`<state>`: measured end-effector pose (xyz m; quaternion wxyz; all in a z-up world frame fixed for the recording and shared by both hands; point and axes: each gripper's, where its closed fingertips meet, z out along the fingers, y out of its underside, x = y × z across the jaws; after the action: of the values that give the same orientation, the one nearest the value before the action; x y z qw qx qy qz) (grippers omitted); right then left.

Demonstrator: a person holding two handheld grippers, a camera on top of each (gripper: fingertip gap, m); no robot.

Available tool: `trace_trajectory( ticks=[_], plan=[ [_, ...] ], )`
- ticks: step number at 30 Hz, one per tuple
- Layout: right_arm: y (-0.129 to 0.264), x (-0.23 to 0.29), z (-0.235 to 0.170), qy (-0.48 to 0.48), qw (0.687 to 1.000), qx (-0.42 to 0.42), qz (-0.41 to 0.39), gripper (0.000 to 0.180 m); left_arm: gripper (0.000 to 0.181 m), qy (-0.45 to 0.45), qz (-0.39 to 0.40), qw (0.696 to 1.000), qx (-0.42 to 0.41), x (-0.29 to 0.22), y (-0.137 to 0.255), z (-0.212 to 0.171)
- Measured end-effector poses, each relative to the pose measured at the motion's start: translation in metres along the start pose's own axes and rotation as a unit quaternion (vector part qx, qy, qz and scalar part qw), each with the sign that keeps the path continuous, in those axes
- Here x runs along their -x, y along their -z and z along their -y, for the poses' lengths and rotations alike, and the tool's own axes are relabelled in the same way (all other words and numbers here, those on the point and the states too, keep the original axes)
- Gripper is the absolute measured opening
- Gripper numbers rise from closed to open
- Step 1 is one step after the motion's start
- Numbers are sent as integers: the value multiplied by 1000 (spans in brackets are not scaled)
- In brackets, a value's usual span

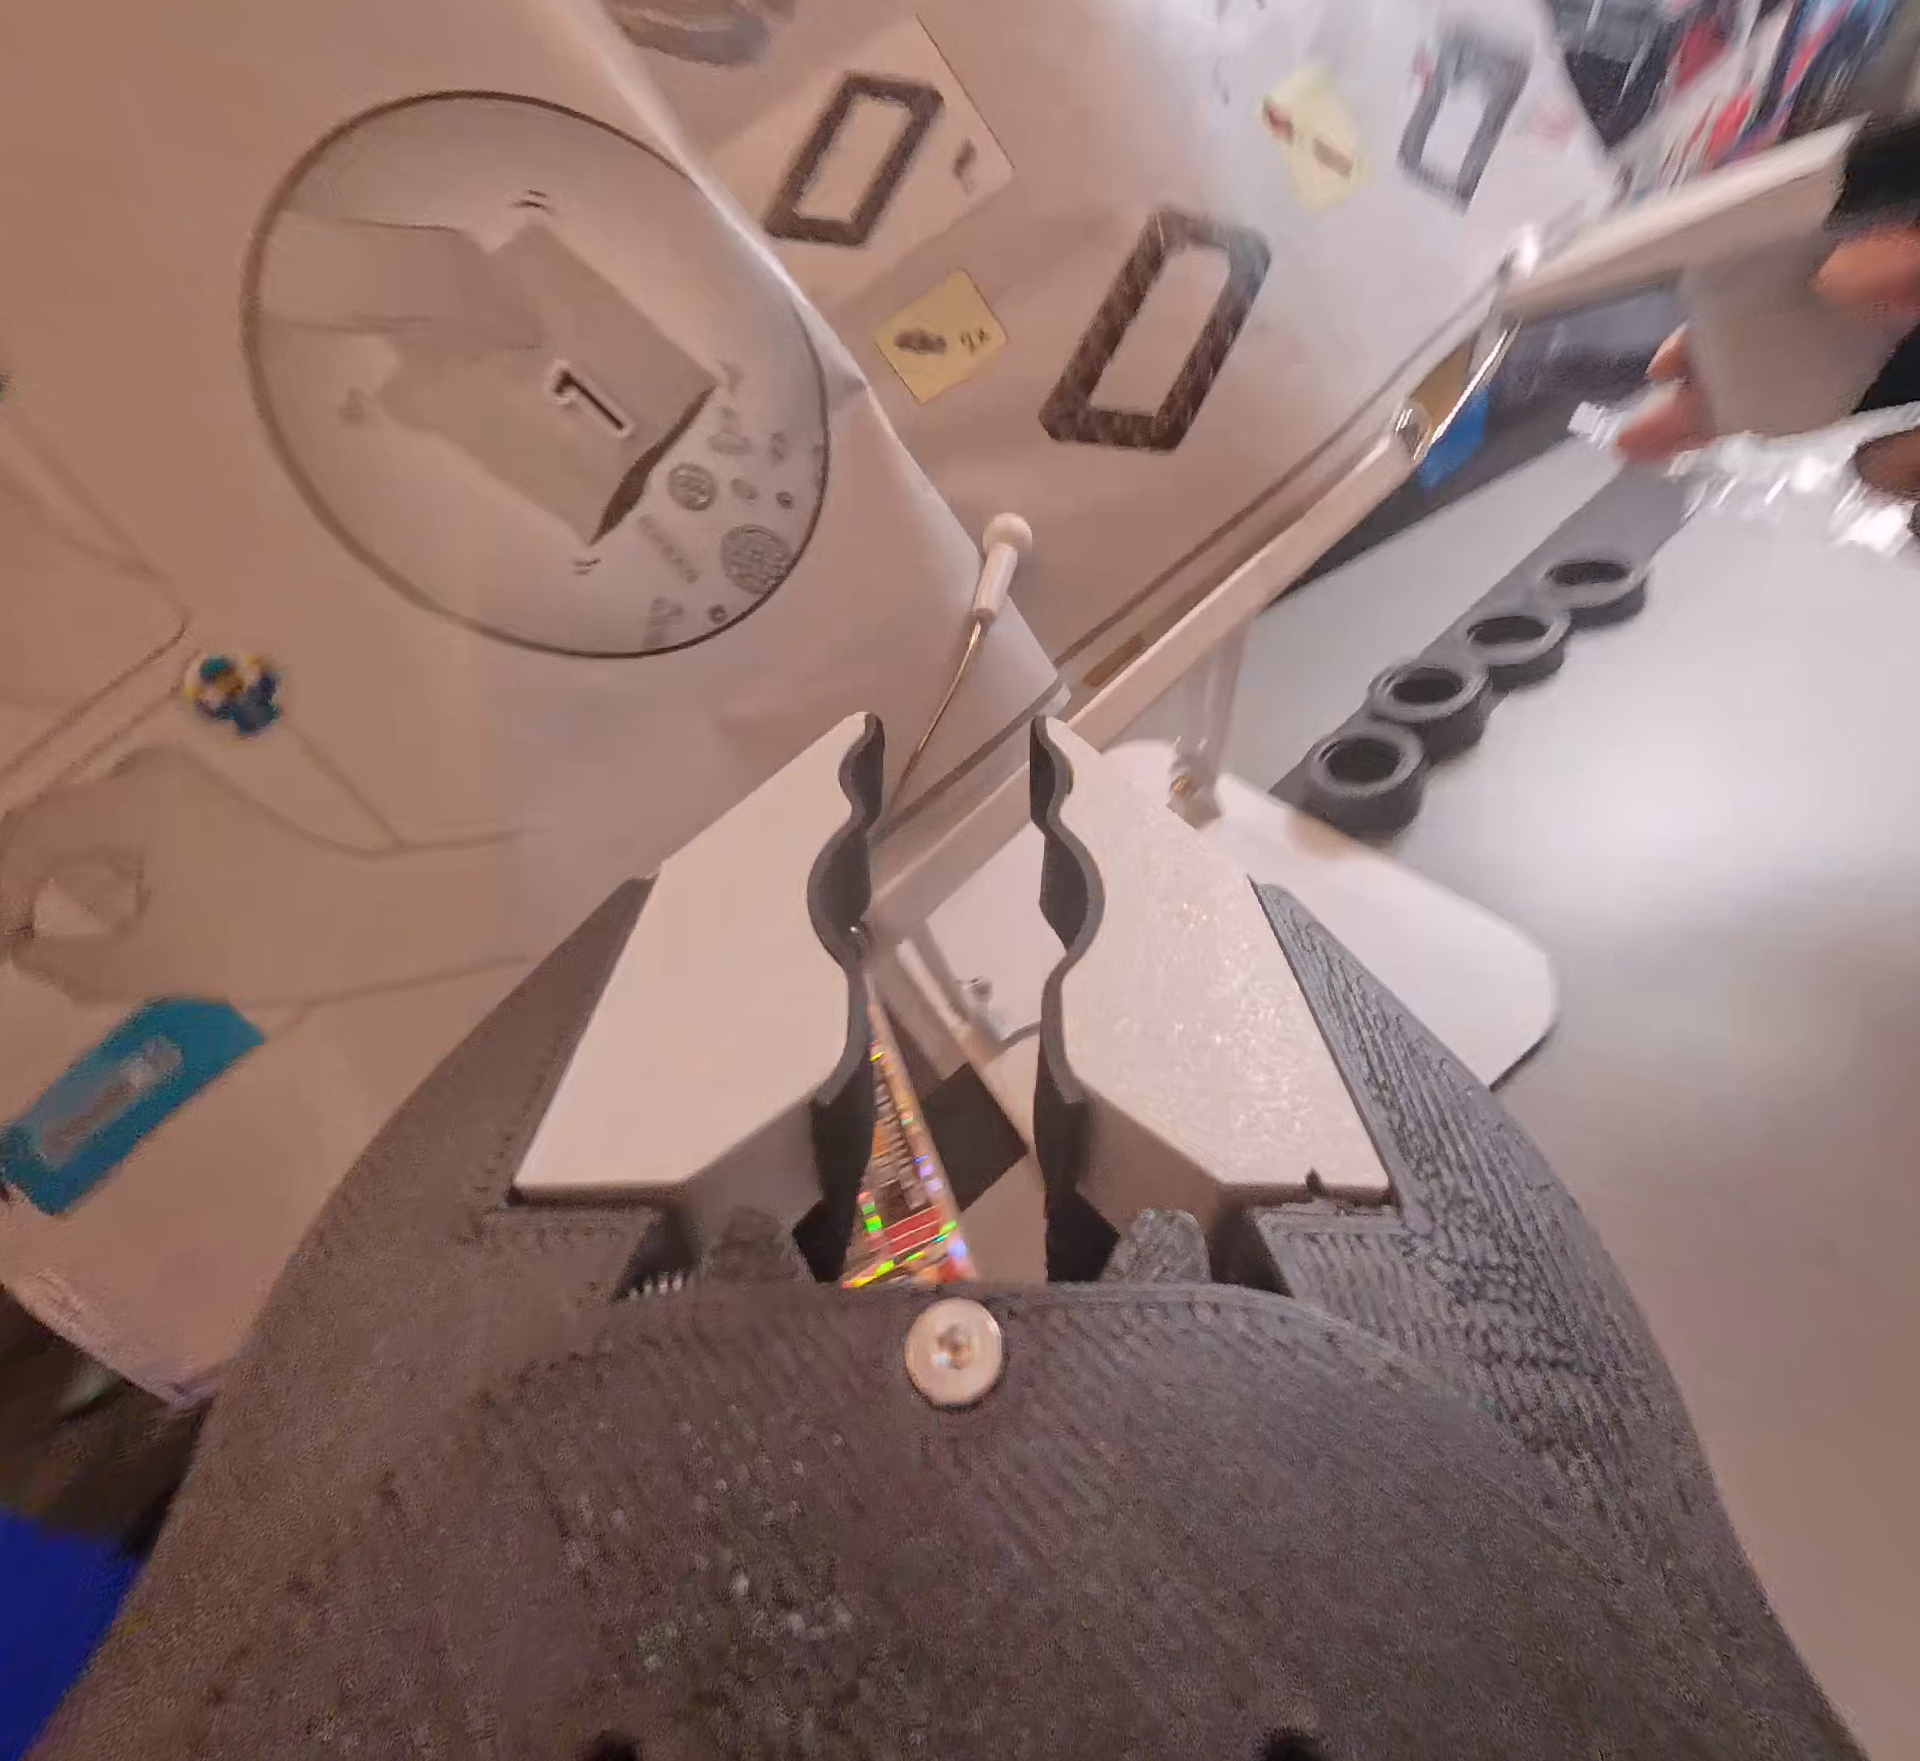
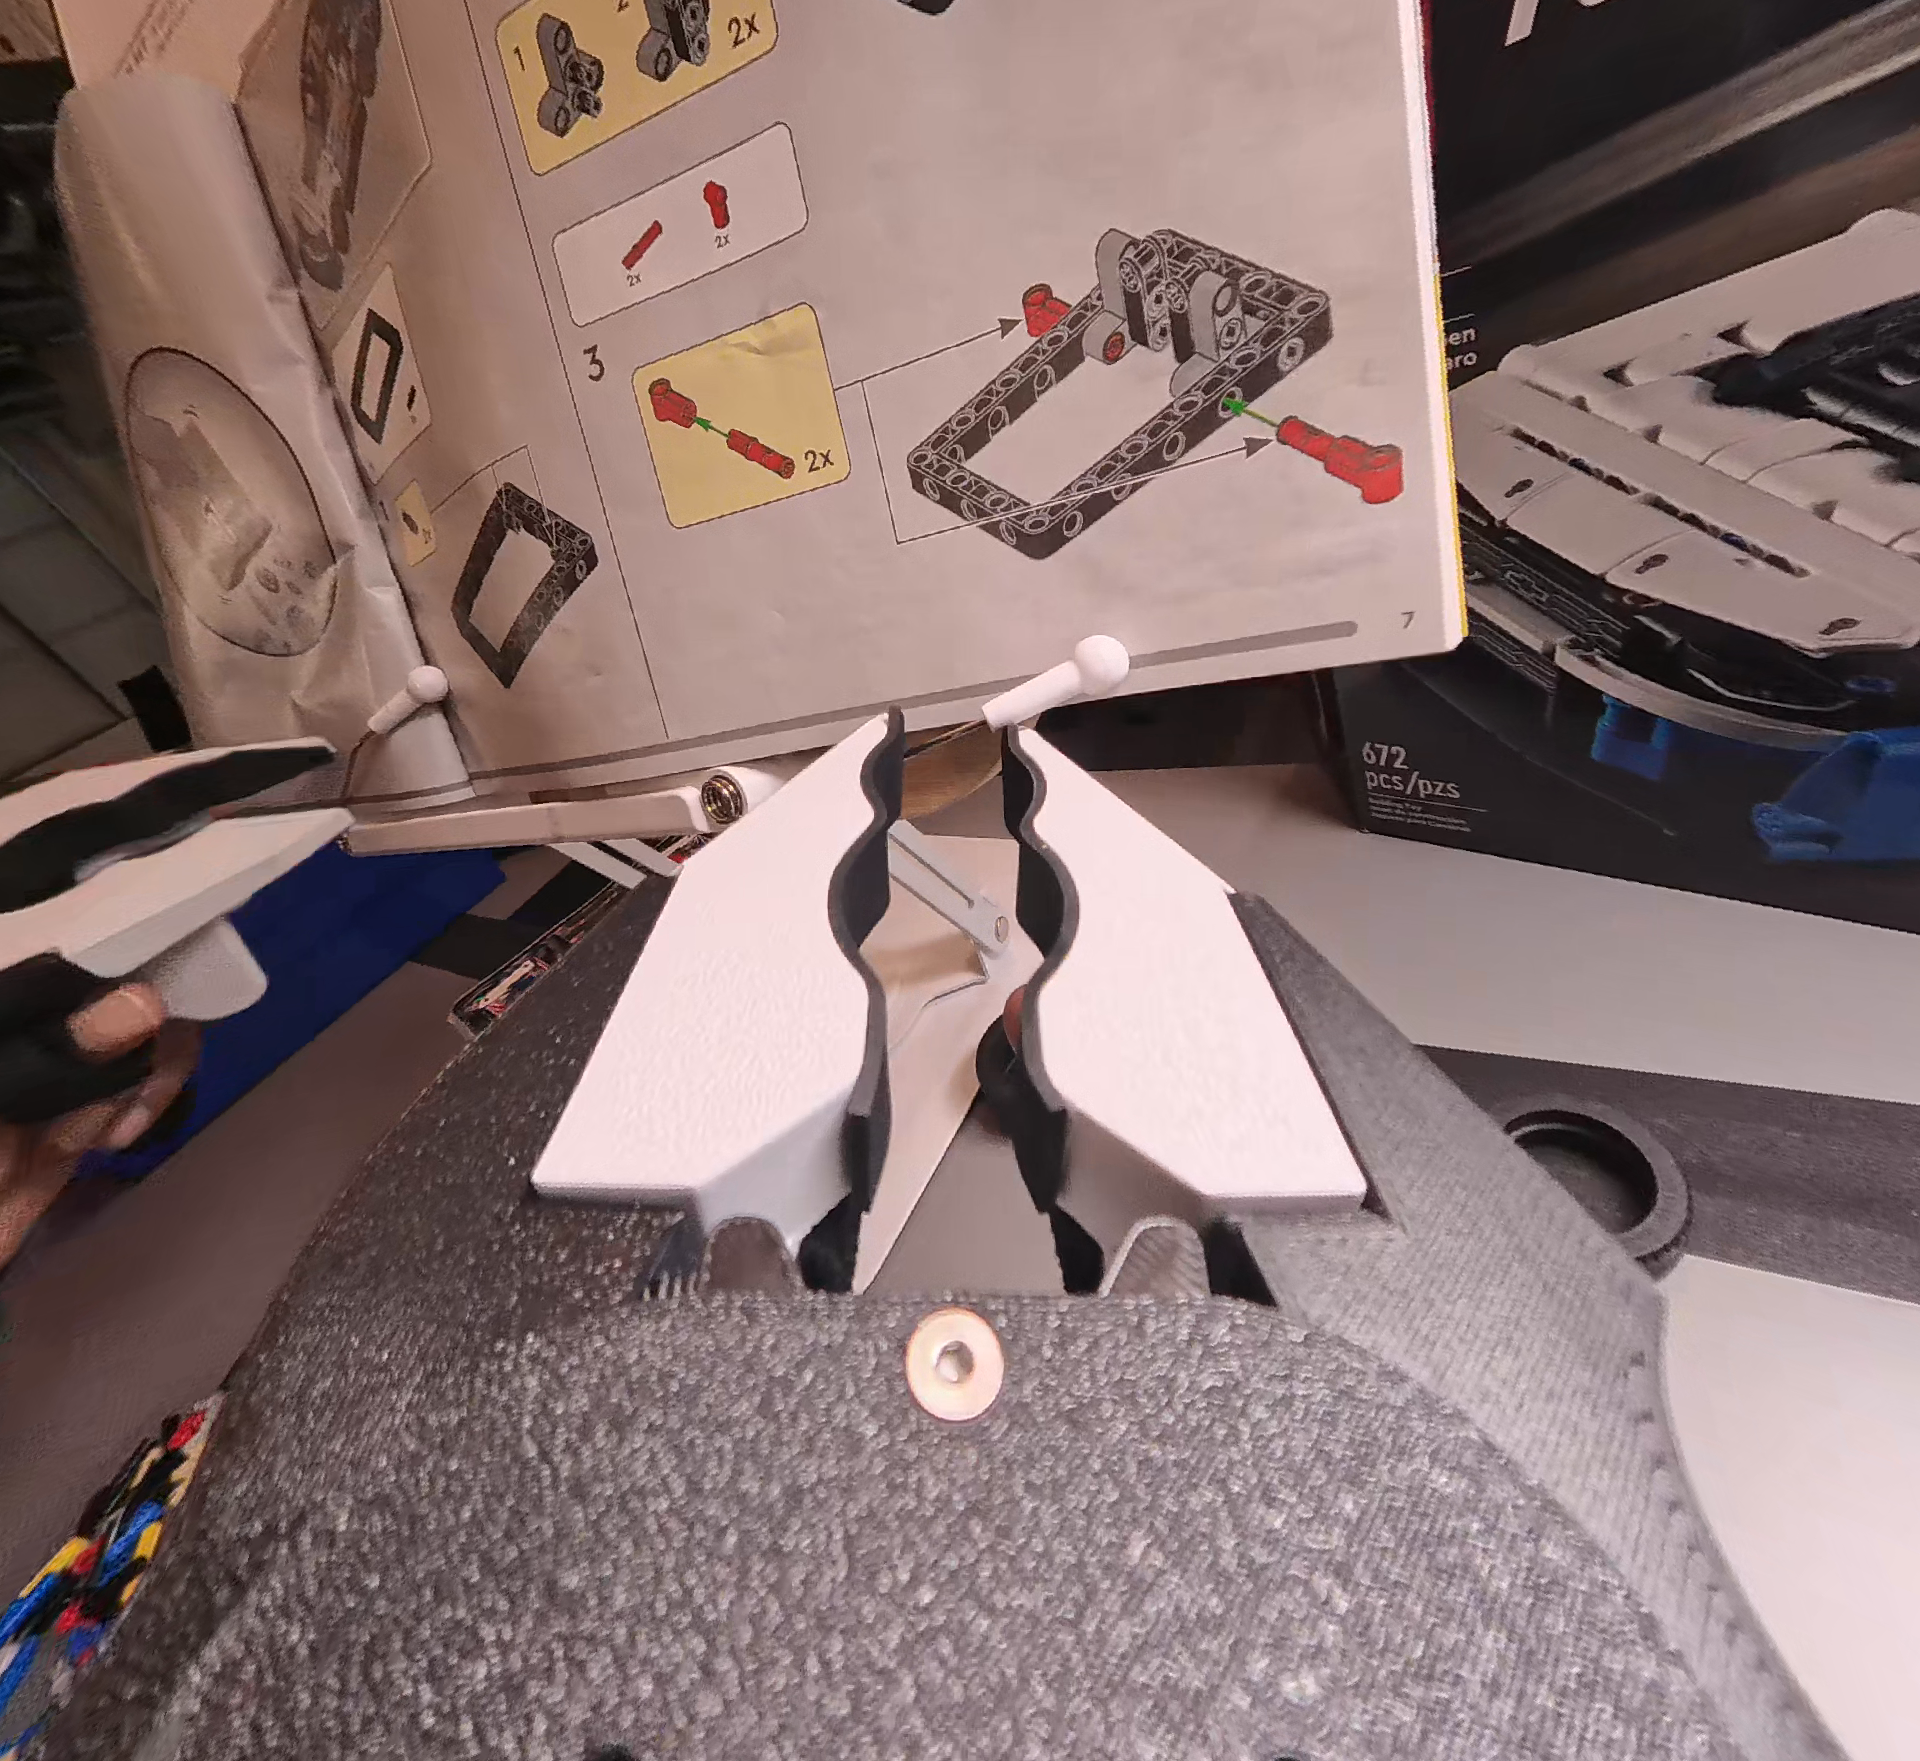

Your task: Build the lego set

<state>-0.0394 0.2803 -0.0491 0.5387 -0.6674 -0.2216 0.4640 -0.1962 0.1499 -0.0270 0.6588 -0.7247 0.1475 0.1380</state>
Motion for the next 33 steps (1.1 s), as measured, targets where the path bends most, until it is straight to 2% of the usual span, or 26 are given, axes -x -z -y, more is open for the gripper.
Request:
trace_trajectory(
  ticks=[1,3,5,7,9,10,13,16,20,23,25,27,30,33],
  plan=[
    [0,0,0,1,1000,1,1,17,27,-32,3,999,24,0,-6,-4],
    [0,0,0,5,1000,-1,1,17,4,-88,26,994,56,9,-13,-9],
    [-1,-1,-1,17,1000,-1,-4,17,2,-89,35,994,56,14,-13,-9],
    [0,-1,-1,20,1000,2,-7,16,2,-1,25,999,31,15,-10,-6],
    [0,-1,-2,10,1000,1,-4,16,0,135,30,990,-24,29,-2,-1],
    [0,-1,-3,5,1000,0,-3,16,0,213,40,975,-46,43,4,-4],
    [0,-2,-4,-1,1000,-3,-4,16,1,421,0,902,-94,62,18,-22],
    [0,-1,-2,2,1000,-12,-5,16,3,501,-23,856,-122,63,27,-38],
    [1,-1,-3,-7,1000,-6,-4,17,5,637,-73,751,-155,56,33,-57],
    [3,0,-4,-3,1000,-3,-4,18,7,673,-95,715,-162,50,34,-63],
    [7,-2,-2,9,1000,-6,-7,27,8,670,-92,722,-147,47,36,-66],
    [14,-14,6,20,999,-21,-30,28,8,660,-69,737,-130,50,41,-73],
    [29,-34,24,22,996,-47,-70,35,20,659,-33,744,-101,57,54,-85],
    [40,-29,50,103,987,-75,-96,37,24,579,35,808,-107,78,75,-75]
  ],
)
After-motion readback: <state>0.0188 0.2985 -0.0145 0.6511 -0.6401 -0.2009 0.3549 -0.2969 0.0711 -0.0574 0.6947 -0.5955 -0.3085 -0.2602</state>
